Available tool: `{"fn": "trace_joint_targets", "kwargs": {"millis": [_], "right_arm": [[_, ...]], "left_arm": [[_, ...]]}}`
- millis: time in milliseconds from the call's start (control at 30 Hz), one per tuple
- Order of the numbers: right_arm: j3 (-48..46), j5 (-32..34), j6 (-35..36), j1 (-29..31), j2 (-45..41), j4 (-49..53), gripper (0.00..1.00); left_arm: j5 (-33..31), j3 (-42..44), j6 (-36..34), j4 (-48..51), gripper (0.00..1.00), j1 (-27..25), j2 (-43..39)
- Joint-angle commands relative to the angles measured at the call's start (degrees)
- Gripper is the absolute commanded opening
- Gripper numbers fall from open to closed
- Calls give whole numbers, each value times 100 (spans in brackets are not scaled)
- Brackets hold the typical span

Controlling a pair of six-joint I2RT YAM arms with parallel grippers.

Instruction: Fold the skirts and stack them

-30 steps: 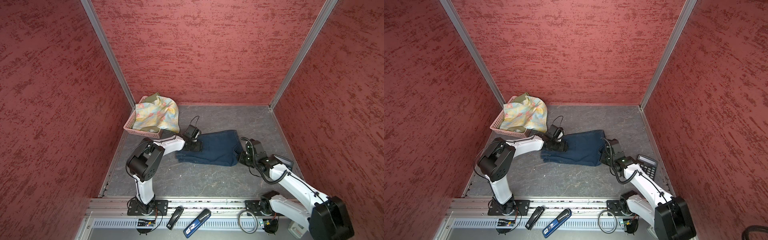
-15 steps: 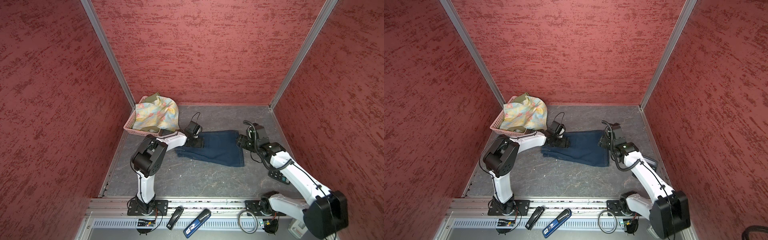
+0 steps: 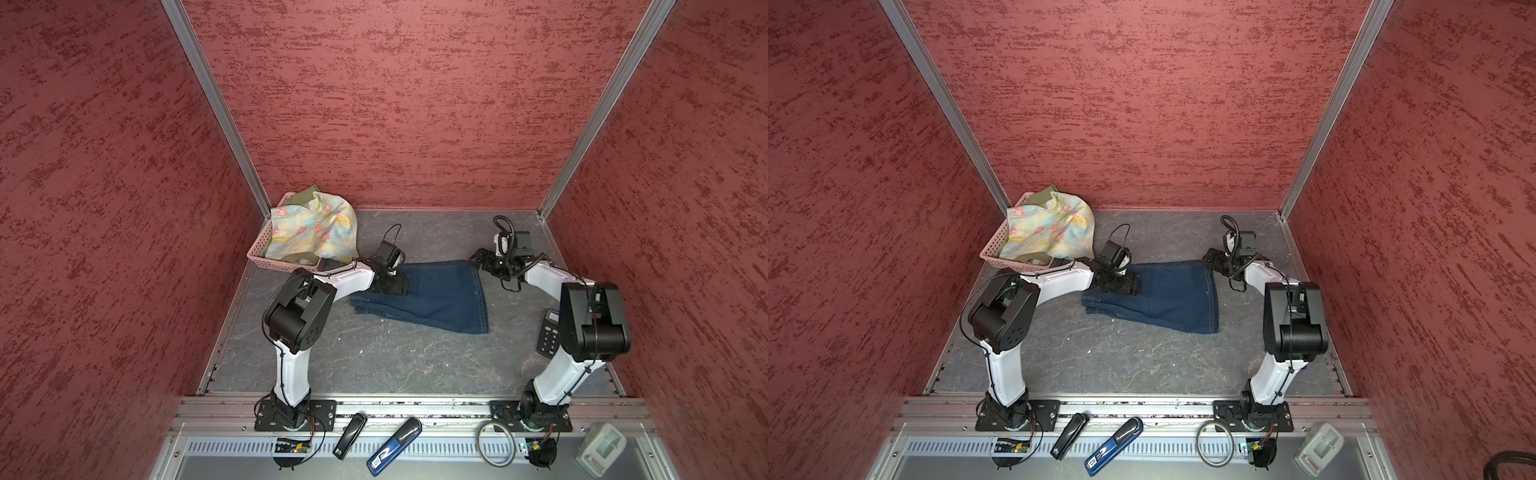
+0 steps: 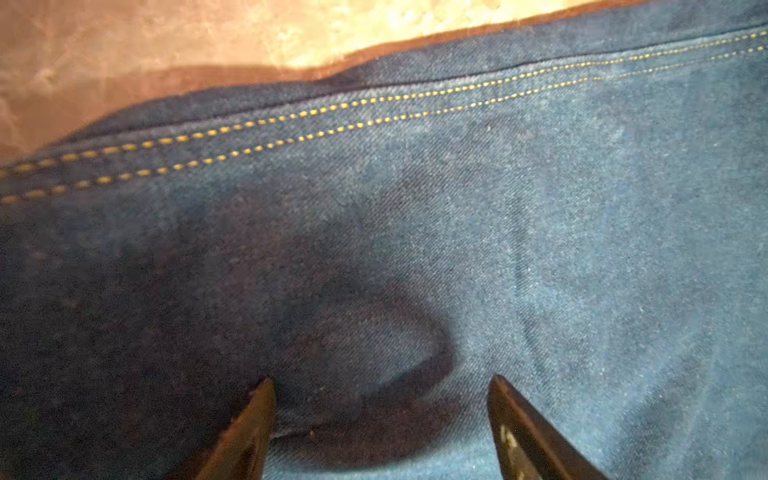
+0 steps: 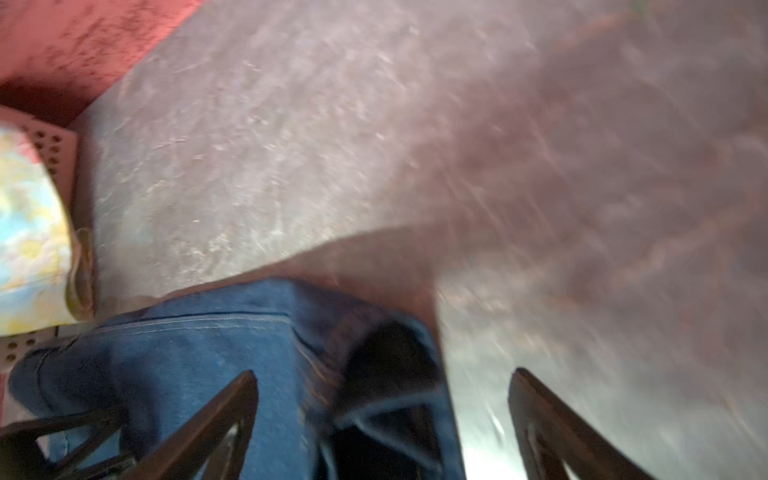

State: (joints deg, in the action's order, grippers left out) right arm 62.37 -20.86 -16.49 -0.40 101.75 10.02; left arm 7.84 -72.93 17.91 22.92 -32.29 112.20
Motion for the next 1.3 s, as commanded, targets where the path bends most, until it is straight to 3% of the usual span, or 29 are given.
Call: {"fn": "trace_joint_targets", "kwargs": {"millis": [0, 467, 767, 967, 1100, 1267], "right_arm": [[227, -308, 581, 10, -21, -437, 97], [715, -277, 928, 232, -128, -68, 87], [976, 94, 981, 272, 325, 424, 83], [991, 491, 1072, 274, 459, 902, 80], [832, 824, 1026, 279, 349, 1008, 79], [690, 1129, 1061, 282, 292, 1065, 79]], "left_arm": [[-8, -116, -95, 409, 81, 42, 412], [25, -1647, -27, 931, 81, 119, 1497], [729, -2382, 543, 809, 83, 229, 1937], [1499, -2039, 1329, -244, 84, 366, 1533], [1425, -1962, 1332, -473, 86, 352, 982], [1212, -2088, 945, -18, 87, 336, 750]]}}
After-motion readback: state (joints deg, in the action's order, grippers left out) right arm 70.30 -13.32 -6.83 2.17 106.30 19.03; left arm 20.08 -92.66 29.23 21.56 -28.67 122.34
